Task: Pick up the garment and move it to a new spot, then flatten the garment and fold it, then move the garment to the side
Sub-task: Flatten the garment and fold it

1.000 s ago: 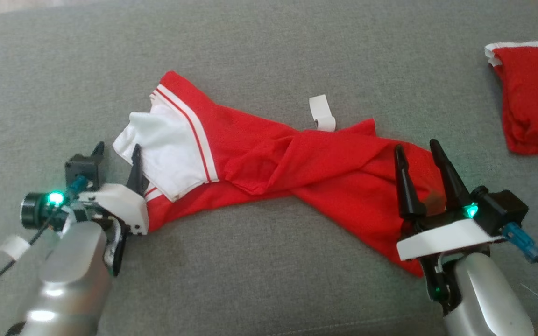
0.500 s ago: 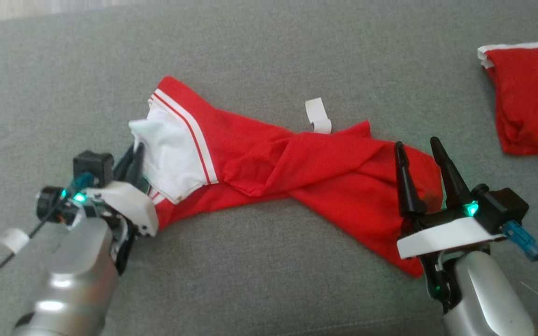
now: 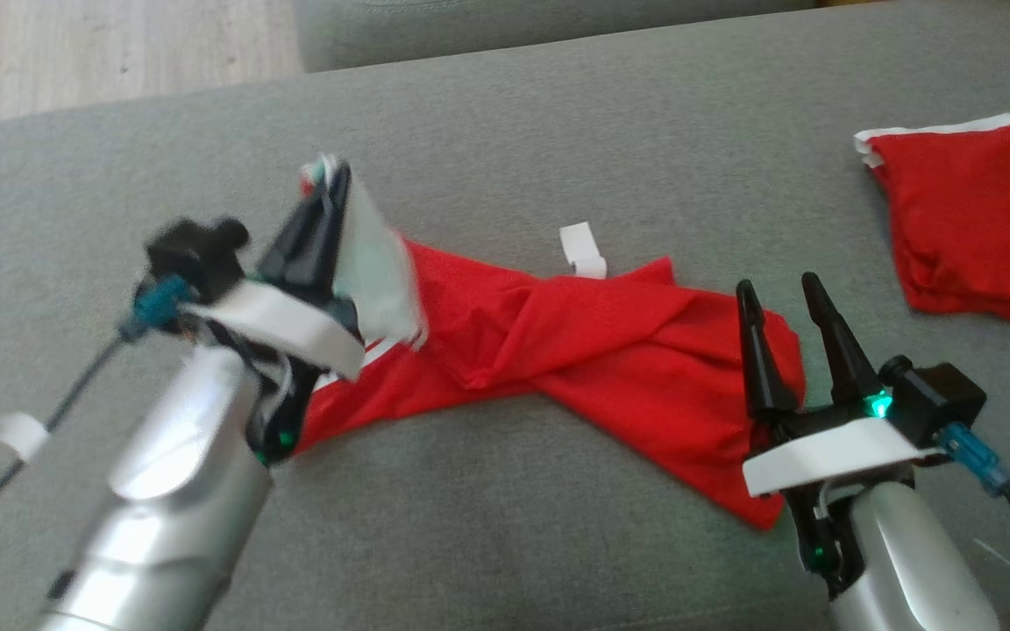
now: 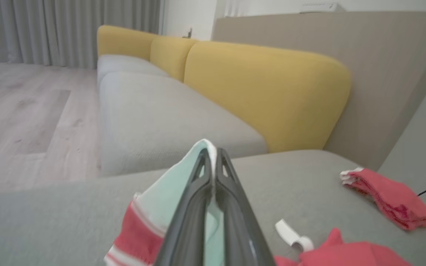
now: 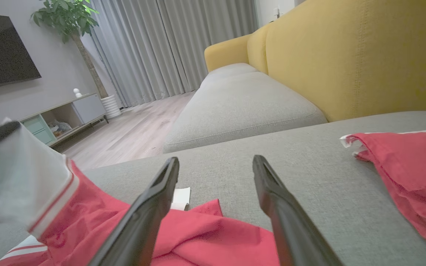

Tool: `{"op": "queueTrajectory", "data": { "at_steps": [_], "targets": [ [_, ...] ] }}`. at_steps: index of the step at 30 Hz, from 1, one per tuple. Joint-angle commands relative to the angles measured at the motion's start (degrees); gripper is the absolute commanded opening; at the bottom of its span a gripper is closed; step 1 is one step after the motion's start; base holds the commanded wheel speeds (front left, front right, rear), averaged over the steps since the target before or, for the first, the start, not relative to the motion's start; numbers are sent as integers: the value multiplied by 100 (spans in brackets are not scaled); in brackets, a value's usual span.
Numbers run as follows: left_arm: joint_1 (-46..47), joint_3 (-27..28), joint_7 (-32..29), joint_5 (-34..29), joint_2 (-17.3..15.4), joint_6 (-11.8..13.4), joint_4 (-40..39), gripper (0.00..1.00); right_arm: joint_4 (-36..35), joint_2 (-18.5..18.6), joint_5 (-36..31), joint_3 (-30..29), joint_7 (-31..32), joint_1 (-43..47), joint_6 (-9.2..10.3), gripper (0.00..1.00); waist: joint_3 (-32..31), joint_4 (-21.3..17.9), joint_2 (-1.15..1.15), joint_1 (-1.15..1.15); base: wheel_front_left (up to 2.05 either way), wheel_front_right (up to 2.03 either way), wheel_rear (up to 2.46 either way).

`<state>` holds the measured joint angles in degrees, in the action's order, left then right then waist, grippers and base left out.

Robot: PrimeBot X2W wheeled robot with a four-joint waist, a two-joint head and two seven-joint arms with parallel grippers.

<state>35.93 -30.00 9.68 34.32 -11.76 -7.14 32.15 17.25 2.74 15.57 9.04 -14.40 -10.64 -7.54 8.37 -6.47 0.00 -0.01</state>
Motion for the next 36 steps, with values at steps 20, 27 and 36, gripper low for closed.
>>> {"op": "queueTrajectory", "data": {
  "at_steps": [20, 27, 36],
  "targets": [
    [2461, 568, -1611, -374, -1112, 704, -314, 0, -412, 14, 528, 519, -60, -358, 5, 100, 801, -1158, 0, 1, 0, 0, 0],
    [3375, 416, -1545, -908, -1275, 999, 1037, 100, -492, 14, 586, 702, -60, -446, 5, 100, 1060, -1374, 0, 1, 0, 0, 0],
    [3570, 132, -856, -1037, -956, 671, 1836, 100, -462, 14, 473, 662, -60, -476, 5, 100, 1016, -1087, 0, 1, 0, 0, 0]
  ]
}}
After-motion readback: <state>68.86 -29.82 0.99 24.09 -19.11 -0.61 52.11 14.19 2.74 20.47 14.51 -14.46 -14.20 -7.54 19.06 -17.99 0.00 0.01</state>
